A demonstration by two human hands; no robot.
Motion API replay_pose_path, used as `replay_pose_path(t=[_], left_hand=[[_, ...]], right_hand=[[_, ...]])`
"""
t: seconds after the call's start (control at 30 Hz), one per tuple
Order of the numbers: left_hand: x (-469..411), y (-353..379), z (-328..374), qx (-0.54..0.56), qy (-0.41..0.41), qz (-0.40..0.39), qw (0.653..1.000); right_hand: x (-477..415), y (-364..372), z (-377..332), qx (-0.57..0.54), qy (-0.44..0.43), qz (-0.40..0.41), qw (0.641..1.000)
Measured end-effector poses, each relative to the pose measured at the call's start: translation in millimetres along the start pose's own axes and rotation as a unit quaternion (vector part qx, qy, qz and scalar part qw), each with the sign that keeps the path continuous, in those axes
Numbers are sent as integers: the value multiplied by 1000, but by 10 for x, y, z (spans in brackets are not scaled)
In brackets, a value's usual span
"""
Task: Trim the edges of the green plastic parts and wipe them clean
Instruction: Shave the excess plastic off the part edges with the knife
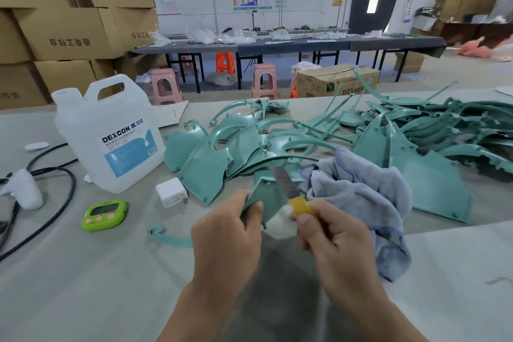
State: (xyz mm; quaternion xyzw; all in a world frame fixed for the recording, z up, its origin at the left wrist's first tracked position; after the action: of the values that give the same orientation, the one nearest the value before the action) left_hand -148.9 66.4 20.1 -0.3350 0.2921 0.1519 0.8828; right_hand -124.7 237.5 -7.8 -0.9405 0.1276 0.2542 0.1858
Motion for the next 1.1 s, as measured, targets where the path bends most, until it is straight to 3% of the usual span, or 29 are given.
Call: replay_pose_path(t=[0.13, 0.37, 0.53, 0.9, 1.0, 1.1], left_hand=[[6, -4, 67, 5, 8, 0, 1000], [23, 28, 75, 6, -5, -2, 1000], [34, 36, 77, -14, -9, 9, 1000], [-24, -96, 90, 57, -39, 49, 996], [-53, -194, 107, 82, -37, 77, 993], [-59, -263, 118, 108, -24, 102, 989]], right_hand=[[-5, 78, -19, 24, 10, -6, 1000], [-15, 80, 34, -42, 48, 11, 998], [-29, 107, 38, 11, 62, -1, 998], [-161, 5, 434, 140, 256, 28, 956], [-185, -2, 459, 76, 283, 18, 956], [-201, 3, 383, -103, 266, 23, 958]])
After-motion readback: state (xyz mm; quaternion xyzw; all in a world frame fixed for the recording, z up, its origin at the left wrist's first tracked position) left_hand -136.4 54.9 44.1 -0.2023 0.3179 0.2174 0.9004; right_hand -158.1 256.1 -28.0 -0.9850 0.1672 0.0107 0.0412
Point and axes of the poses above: each hand's wrist, its own x-axis away from the middle knuckle, its own y-axis out of the palm, z = x × y, the point moved 5 cm from there along -x, towards the middle knuckle, and after that the axes turned 5 degrees about x, right-handed, at the moved point
